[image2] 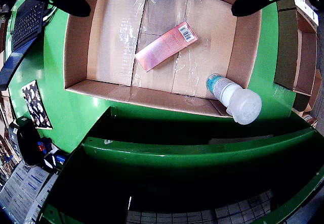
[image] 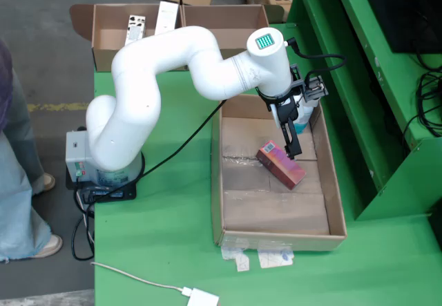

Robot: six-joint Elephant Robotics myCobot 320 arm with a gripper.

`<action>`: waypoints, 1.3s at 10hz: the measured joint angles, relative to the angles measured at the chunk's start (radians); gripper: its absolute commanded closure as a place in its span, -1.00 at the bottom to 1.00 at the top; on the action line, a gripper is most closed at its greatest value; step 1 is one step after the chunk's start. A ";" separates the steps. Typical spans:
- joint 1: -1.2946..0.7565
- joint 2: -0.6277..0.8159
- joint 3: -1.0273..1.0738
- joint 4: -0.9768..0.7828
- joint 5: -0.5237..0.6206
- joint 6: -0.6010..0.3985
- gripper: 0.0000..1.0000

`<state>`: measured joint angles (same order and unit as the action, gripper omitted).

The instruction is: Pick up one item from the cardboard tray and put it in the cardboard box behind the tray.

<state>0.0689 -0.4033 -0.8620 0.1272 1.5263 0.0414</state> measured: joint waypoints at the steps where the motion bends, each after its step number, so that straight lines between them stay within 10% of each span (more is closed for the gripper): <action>1: 0.000 0.000 0.000 0.000 0.000 0.000 -1.00; 13: 0.199 0.138 -0.187 0.037 -0.091 0.379 -1.00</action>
<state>0.2684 -0.2653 -1.0491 0.1641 1.4357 0.4203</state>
